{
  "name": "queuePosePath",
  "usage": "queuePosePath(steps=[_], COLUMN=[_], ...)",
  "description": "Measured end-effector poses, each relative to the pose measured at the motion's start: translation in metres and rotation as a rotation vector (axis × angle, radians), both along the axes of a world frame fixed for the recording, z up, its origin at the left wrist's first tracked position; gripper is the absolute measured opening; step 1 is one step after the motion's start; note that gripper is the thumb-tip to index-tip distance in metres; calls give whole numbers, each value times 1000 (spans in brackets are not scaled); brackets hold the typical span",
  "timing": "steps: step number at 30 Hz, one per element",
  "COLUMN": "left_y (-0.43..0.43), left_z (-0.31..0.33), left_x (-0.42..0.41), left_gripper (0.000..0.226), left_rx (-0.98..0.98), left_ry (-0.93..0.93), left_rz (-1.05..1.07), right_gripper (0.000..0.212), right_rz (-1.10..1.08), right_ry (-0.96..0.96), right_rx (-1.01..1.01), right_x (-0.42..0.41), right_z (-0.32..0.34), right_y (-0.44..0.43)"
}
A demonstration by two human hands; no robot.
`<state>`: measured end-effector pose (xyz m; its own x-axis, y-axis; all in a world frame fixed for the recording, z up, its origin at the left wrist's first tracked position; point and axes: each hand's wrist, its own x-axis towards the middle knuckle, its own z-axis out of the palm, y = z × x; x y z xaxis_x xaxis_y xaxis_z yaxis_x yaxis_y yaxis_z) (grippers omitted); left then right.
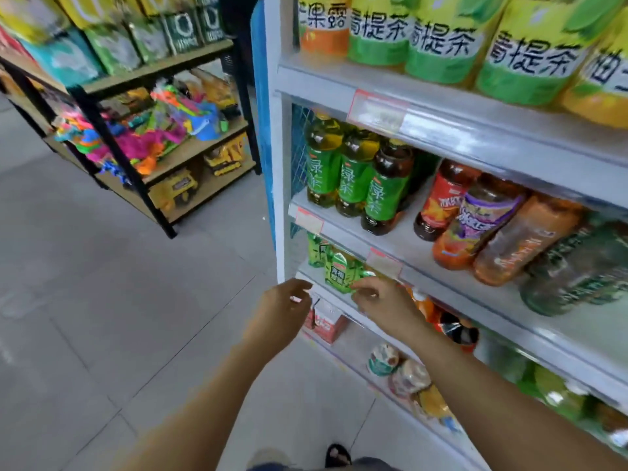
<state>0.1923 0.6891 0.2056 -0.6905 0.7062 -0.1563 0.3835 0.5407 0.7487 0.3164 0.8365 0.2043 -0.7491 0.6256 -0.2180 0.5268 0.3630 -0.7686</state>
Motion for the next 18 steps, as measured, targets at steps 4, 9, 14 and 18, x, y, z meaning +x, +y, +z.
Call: queuePosePath(steps=[4, 9, 14, 18], left_y=[10, 65, 124, 149], left_z=[-14, -5, 13, 16], left_x=[-44, -96, -141, -163], left_gripper=[24, 30, 53, 64], left_rx=[-64, 0, 109, 179], left_ry=[-7, -31, 108, 87], left_rz=[-7, -144, -209, -255], right_gripper=[18, 13, 23, 33], right_rz=[-48, -277, -504, -608], right_ry=[34, 34, 49, 55], right_rx=[13, 11, 19, 97], right_x=[-29, -43, -63, -86], right_z=[6, -2, 0, 1], right_y=[12, 27, 35, 31])
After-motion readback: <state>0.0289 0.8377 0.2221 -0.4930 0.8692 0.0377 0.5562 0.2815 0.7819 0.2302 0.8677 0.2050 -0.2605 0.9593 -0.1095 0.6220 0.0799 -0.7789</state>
